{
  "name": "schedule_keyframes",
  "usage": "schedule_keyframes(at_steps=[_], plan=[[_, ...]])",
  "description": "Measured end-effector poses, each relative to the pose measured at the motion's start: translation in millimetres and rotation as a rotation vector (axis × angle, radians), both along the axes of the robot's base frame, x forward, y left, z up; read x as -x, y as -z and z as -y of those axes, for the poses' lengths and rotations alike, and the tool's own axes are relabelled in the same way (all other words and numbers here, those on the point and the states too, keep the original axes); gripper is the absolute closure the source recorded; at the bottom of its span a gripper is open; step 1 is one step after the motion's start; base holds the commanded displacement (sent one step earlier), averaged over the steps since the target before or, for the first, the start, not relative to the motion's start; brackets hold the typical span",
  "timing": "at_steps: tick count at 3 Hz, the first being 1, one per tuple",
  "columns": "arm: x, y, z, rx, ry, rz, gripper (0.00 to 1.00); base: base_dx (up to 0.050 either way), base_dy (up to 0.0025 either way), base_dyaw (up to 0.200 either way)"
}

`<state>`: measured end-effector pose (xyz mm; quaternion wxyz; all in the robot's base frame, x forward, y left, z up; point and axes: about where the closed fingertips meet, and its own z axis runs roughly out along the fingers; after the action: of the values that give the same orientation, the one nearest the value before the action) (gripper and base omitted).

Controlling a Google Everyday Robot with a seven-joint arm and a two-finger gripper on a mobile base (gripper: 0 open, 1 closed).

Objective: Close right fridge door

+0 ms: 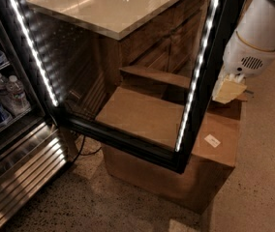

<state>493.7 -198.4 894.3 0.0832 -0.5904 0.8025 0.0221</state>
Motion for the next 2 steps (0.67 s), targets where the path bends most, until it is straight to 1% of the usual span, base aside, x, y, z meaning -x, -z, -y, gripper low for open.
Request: schedule_keyframes(at_steps=[1, 2], plan=[[-1.2, 2.2, 7.3, -0.014, 0.025, 0.005, 1.00, 0.000, 0.00000, 0.000], [0.4, 8.8, 42.8, -0.064, 0.099, 0.001, 1.00, 0.000, 0.00000, 0.000]])
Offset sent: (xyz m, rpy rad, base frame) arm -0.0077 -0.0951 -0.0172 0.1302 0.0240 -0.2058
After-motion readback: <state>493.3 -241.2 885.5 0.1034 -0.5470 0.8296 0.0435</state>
